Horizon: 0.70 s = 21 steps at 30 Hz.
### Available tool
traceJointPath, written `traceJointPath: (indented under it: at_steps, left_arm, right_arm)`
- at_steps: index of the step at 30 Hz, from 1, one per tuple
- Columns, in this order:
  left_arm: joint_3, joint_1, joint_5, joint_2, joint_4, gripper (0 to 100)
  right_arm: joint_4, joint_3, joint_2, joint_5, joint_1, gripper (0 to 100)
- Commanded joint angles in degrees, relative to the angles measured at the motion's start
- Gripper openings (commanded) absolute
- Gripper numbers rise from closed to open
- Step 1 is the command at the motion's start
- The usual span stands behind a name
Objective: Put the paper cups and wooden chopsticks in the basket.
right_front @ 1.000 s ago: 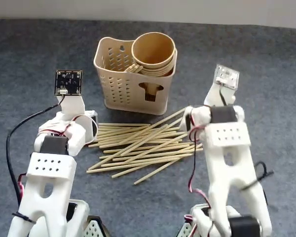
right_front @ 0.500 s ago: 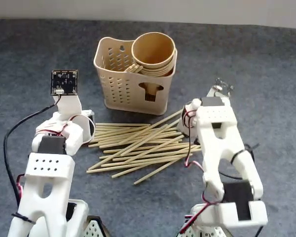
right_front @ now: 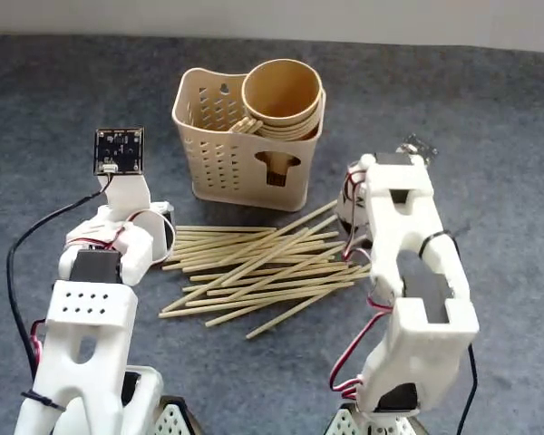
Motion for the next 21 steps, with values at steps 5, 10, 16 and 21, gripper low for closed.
traceJointPath:
  at_steps: [5, 10, 16, 21]
  left_arm:
    - [-0.66, -0.31, 0.09, -1.54, -1.05, 8]
    - [-0.66, -0.31, 0.09, -1.54, -1.05, 8]
    - [-0.66, -0.31, 0.09, -1.54, -1.05, 8]
    - [-0.66, -0.31, 0.09, -1.54, -1.05, 8]
  right_arm:
    - [-0.57, -6.55, 4.79, -0.7, 0.75, 9.2]
    - [0.13, -6.55, 4.7, -0.62, 0.84, 0.5]
    - [5.93, -9.89, 4.62, -0.7, 0.75, 0.5]
    - [13.41, -15.69, 4.62, -0.7, 0.75, 0.5]
